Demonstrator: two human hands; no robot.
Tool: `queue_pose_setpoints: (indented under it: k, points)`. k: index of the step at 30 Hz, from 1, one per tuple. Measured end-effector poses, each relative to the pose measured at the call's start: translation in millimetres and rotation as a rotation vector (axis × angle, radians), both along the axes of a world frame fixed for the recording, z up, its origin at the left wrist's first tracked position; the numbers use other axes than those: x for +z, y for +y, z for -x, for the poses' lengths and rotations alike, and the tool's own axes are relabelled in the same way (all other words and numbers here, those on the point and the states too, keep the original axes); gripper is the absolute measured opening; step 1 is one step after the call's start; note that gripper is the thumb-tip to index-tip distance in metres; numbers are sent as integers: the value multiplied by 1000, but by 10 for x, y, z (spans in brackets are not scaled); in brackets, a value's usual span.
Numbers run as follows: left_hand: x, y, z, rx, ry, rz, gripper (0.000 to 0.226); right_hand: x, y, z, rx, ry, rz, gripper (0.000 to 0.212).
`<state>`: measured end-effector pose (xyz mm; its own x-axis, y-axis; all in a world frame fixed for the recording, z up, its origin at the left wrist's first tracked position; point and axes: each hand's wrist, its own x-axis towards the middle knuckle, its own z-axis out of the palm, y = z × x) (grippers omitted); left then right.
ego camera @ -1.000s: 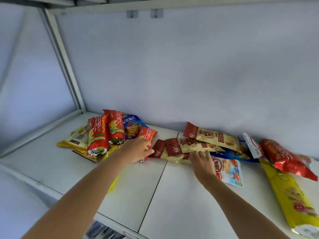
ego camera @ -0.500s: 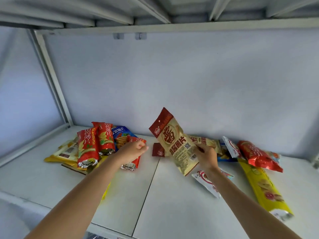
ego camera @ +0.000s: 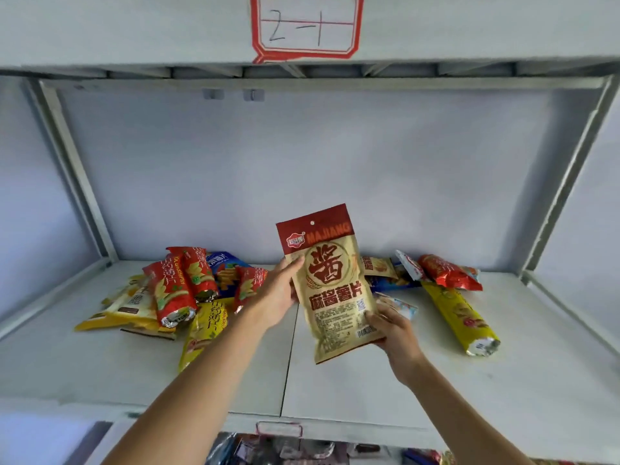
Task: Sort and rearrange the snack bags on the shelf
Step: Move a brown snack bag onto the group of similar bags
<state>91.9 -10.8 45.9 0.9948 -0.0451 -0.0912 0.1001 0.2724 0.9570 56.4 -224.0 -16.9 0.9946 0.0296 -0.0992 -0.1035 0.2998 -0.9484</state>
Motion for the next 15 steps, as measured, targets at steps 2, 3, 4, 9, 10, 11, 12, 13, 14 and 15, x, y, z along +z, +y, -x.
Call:
queue_pose_setpoints:
  k: [2, 3, 4, 9, 10, 11, 12, 13, 14, 15]
  points:
    - [-18, 8, 151, 36, 3, -28, 11, 15, -10, 184, -5, 22, 46, 13]
    - [-31, 13, 227, 47, 13, -44, 6, 36, -21, 283, -11, 29, 75, 12]
    - [-22, 14, 285, 51, 17, -57, 4, 60, -34, 346, -17, 32, 99, 12]
    - [49, -60, 570, 43, -2, -81, 4, 228, -37, 697, -107, 21, 167, 9]
    - [70, -88, 633, 51, -2, -85, 4, 254, -30, 761, -142, 4, 203, 10]
    - [88, -113, 688, 66, 3, -89, 5, 281, -23, 822, -192, -19, 297, 13]
    - [106, -137, 745, 95, 12, -104, 6, 293, -21, 863, -256, -44, 449, 17]
    - [120, -165, 797, 138, 27, -135, 7, 317, -12, 918, -319, -72, 612, 21]
    - [125, -189, 827, 187, 45, -177, 9, 336, 3, 967, -364, -116, 738, 26]
    - [141, -221, 859, 237, 58, -226, 11, 355, 25, 1020, -369, -182, 818, 31]
